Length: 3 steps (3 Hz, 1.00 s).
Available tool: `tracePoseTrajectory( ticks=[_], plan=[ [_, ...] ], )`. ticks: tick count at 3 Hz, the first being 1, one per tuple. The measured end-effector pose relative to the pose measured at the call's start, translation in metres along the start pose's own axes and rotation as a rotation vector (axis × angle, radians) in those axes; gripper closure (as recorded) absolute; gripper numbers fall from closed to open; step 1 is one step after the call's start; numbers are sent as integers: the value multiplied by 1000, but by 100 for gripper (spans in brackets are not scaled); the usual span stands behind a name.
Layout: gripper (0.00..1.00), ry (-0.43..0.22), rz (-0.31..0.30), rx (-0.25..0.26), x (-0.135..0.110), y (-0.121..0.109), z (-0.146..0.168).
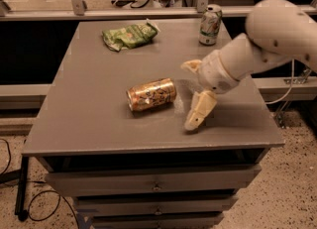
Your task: Knock orange can over
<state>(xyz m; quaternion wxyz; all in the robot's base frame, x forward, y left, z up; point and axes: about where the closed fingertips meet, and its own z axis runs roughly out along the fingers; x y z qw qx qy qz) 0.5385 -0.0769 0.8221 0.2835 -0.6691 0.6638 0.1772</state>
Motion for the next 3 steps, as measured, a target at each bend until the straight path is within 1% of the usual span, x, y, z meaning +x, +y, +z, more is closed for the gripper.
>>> tracePoseTrajectory(
  ticks=[1, 2, 3],
  plan=[
    [0, -201, 42, 143, 11, -5, -16],
    [0, -371, 106, 271, 21, -8, -64],
    [0, -444, 194, 349, 38, 1, -105]
  ],
)
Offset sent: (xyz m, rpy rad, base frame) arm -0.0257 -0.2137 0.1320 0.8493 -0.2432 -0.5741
